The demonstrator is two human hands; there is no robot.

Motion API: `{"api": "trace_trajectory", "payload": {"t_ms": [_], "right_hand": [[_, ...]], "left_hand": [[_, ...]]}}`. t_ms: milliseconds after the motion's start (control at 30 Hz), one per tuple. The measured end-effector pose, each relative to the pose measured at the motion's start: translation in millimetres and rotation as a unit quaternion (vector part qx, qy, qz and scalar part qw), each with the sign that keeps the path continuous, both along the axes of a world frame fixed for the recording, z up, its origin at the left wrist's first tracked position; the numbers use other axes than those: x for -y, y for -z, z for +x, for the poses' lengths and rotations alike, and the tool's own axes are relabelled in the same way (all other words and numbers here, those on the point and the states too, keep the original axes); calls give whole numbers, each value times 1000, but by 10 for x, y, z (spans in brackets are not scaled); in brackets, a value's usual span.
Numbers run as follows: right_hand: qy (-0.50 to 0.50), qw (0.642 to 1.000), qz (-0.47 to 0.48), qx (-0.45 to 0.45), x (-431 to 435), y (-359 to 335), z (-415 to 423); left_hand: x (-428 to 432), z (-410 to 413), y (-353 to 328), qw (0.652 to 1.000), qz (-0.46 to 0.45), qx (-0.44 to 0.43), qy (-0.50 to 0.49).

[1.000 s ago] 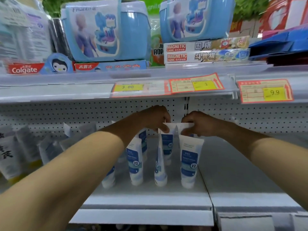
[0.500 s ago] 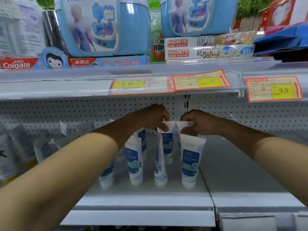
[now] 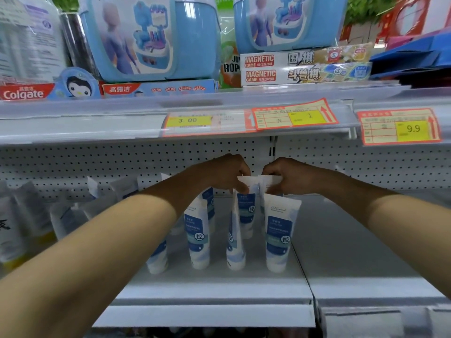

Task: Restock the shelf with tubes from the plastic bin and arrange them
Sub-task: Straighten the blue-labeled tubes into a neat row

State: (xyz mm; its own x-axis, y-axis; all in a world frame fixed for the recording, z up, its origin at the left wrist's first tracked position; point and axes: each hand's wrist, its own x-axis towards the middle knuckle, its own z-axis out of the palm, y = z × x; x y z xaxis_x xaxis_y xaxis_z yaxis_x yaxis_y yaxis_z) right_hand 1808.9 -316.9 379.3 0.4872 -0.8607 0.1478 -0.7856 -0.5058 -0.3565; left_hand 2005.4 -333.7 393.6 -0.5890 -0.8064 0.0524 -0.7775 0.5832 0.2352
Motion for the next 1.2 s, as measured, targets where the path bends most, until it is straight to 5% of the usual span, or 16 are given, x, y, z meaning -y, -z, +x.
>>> {"api": "trace_trajectory", "payload": {"t_ms": [800,1033,1200], "right_hand": [[6,1000,9,-10,8,-21,-40],[61,983,-149,92,-361,-261,-106],[-2,996,4,94,-839,-367,-42]], "left_hand": [[-144,41,-55,999,-11,-15,-45],[-524,255,-273,992,-71,-106,-15],[-886,407,-299,995,48,-44,72]]}}
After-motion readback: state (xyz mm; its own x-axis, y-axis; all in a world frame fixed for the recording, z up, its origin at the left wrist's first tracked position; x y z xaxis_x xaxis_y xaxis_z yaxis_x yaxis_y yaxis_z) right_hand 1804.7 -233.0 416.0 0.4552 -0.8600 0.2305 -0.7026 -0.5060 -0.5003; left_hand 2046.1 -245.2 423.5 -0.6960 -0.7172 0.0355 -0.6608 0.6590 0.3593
